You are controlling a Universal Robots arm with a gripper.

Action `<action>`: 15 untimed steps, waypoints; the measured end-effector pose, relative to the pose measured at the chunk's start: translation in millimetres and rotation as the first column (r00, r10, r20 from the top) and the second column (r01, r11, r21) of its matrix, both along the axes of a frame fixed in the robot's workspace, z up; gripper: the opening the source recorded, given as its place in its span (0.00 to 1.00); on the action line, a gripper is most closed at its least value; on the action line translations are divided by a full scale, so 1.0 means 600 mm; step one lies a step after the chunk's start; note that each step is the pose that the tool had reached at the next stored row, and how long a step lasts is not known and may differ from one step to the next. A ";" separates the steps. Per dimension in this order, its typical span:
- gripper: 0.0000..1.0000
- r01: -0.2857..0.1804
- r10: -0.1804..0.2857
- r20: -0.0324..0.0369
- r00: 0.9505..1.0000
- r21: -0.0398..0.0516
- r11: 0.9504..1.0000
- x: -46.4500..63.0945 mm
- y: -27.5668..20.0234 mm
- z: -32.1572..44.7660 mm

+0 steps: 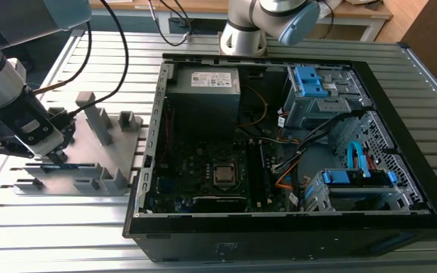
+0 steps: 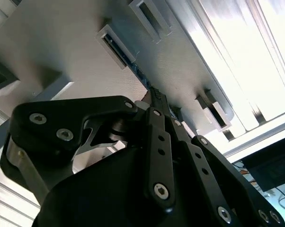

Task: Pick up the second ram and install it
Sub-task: 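Pick up the second ram and move it above second insertion slot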

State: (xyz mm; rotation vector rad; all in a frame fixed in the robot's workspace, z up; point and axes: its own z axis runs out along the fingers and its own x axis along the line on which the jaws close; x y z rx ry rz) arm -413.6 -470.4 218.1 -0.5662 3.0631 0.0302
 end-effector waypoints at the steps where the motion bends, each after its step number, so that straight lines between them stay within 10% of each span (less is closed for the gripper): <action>1: 0.10 -0.007 0.007 0.000 1.000 0.000 1.000 0.000 0.0000 0.000; 15: 0.10 -0.095 0.095 0.000 0.995 0.000 0.995 0.000 0.0000 0.000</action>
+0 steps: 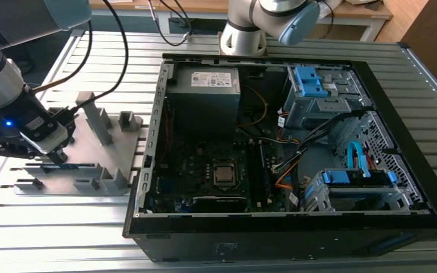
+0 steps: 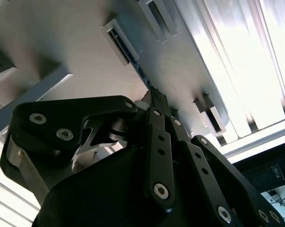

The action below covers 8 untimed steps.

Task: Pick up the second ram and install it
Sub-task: 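Pick up the second ram and move it above second insertion slot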

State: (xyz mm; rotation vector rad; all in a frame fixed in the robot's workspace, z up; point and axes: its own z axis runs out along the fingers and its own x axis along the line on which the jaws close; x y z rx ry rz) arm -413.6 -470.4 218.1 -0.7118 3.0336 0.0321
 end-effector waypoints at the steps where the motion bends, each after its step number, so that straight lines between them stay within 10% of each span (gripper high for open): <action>1: 0.10 -0.006 0.006 0.000 1.000 0.000 1.000 0.000 0.0000 0.000; 8: 0.10 -0.049 0.049 0.000 0.999 0.000 0.999 0.000 0.0000 0.000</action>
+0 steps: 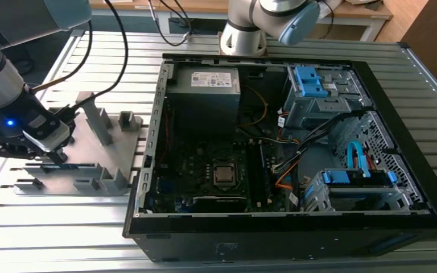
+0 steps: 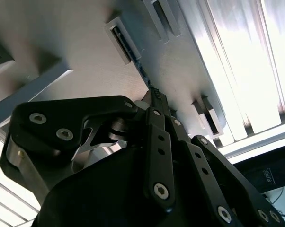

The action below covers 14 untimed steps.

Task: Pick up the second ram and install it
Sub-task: 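Pick up the second ram and move it above second insertion slot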

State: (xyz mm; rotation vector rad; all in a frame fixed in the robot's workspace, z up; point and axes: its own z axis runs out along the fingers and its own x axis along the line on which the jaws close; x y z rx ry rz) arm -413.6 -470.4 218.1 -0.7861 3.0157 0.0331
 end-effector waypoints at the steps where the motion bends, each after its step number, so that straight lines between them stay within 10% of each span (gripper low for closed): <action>1: 0.10 -0.006 0.006 0.000 1.000 0.000 1.000 0.000 0.0000 0.000; 14: 0.10 -0.083 0.083 0.000 0.997 0.000 0.997 0.000 0.0000 0.000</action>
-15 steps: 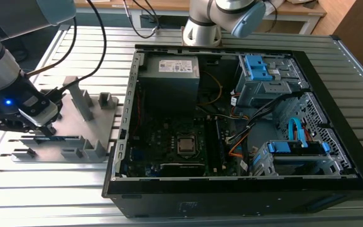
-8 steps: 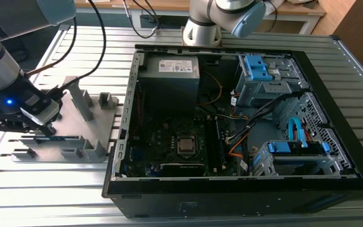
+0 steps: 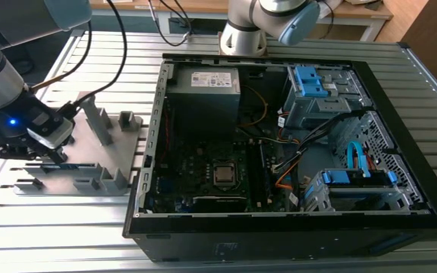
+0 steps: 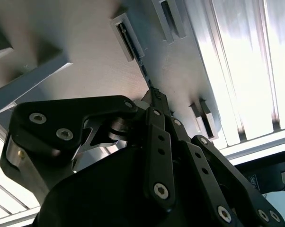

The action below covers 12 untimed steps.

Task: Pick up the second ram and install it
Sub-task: 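Pick up the second ram and move it above second insertion slot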

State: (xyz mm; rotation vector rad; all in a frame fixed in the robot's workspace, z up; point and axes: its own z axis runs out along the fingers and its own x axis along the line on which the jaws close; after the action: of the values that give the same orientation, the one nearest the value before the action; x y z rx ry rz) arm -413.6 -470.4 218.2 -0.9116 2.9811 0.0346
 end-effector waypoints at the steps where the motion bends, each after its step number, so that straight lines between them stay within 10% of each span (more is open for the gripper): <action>1: 0.10 -0.006 0.006 0.000 1.000 0.000 1.000 0.000 0.0000 0.000; 12: 0.10 -0.066 0.066 0.000 0.998 0.000 0.998 0.000 0.0000 0.000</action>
State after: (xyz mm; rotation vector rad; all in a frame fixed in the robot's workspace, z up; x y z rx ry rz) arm -413.6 -470.4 218.2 -1.0093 2.9503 0.0358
